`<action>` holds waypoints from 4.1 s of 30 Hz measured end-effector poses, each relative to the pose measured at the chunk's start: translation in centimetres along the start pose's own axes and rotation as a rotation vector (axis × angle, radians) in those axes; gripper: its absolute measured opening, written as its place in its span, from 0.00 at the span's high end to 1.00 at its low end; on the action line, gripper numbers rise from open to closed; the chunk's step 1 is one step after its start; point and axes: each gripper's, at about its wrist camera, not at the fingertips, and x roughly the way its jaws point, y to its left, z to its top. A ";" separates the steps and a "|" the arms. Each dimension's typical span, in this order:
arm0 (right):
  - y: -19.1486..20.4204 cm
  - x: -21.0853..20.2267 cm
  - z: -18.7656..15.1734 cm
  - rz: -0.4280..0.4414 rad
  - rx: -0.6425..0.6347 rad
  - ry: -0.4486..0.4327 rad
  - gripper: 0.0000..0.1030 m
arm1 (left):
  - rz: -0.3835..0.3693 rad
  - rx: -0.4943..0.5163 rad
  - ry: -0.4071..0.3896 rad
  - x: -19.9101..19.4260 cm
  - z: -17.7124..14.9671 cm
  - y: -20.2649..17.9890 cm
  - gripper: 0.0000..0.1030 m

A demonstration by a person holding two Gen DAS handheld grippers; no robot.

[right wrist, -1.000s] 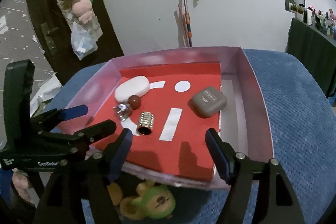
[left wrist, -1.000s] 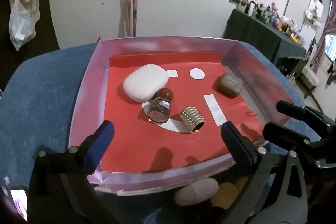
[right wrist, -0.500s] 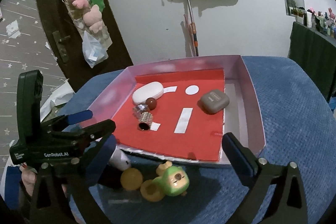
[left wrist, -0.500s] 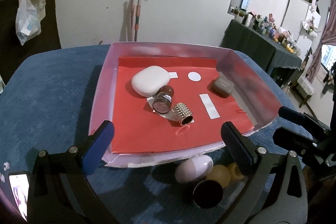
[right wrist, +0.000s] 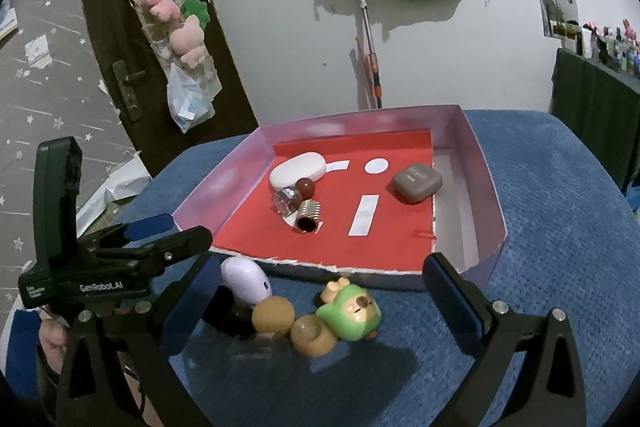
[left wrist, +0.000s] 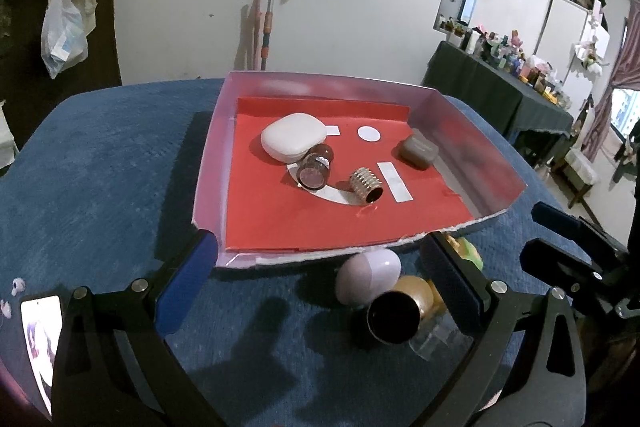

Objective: Organize rigid objects
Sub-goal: 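Withdraw both open tools from the tray toward the remaining objects, then grasp the black cup with the left tool while the right tool grasps the clear glass cup, then carry the black cup in the left tool while the right tool carries the glass cup into the tray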

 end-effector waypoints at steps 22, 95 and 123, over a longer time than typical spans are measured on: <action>1.6 -2.5 -3.4 -0.066 0.007 -0.049 0.00 | 0.044 0.028 -0.014 -3.2 -4.1 -1.5 0.00; 5.1 4.1 -8.6 -0.051 -0.166 0.111 0.66 | -0.091 0.045 0.082 1.7 -6.0 -2.5 0.67; 4.8 0.7 -6.5 0.042 -0.089 0.060 0.66 | -0.130 0.023 0.020 -1.6 -5.3 -2.0 0.67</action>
